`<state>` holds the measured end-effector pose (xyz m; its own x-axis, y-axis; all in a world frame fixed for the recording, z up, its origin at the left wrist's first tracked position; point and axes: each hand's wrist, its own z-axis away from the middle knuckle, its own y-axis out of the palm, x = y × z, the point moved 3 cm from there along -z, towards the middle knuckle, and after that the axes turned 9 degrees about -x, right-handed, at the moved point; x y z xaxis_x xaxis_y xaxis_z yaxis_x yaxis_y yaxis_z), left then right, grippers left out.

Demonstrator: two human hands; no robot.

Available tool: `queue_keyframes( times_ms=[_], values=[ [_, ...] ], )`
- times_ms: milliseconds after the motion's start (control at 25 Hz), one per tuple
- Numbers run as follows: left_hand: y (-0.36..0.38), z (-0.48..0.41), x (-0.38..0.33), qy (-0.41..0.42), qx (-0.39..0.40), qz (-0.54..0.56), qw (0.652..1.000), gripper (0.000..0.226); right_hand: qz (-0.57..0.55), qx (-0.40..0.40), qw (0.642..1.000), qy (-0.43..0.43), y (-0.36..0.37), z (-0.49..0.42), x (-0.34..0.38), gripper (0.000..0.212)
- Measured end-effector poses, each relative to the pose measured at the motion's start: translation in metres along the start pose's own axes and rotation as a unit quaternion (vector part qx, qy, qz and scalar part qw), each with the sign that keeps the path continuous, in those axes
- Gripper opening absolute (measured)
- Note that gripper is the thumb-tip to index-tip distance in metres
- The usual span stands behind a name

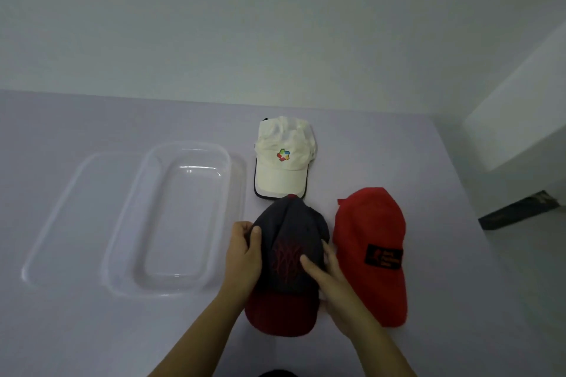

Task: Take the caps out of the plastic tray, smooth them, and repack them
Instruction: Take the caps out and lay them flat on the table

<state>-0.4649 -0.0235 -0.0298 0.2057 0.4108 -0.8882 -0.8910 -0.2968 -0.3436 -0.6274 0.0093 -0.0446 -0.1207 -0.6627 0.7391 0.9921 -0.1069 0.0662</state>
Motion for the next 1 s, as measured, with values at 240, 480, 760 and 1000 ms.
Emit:
queue_keyframes(
  times_ms=[240, 480, 760, 1000],
  values=[
    [0.013, -0.002, 0.023, -0.035, 0.018, -0.049, 0.998, 0.036, 0.0, -0.013, 0.996, 0.088, -0.002, -0.031, -0.026, 0.077],
    [-0.014, 0.034, 0.02, 0.109, 0.243, -0.023, 0.964, 0.05, -0.008, 0.003, 0.99, 0.142, 0.002, -0.035, 0.008, 0.055],
    [-0.024, 0.021, 0.016, 0.264, 0.094, -0.159, 0.947, 0.068, 0.052, 0.024, 0.997, 0.06, -0.008, -0.015, 0.012, 0.071],
    [-0.024, 0.031, 0.005, 0.327, 0.07, -0.188, 0.923, 0.044, 0.394, -0.103, 0.826, -0.388, -0.001, 0.025, 0.018, 0.063]
  ],
)
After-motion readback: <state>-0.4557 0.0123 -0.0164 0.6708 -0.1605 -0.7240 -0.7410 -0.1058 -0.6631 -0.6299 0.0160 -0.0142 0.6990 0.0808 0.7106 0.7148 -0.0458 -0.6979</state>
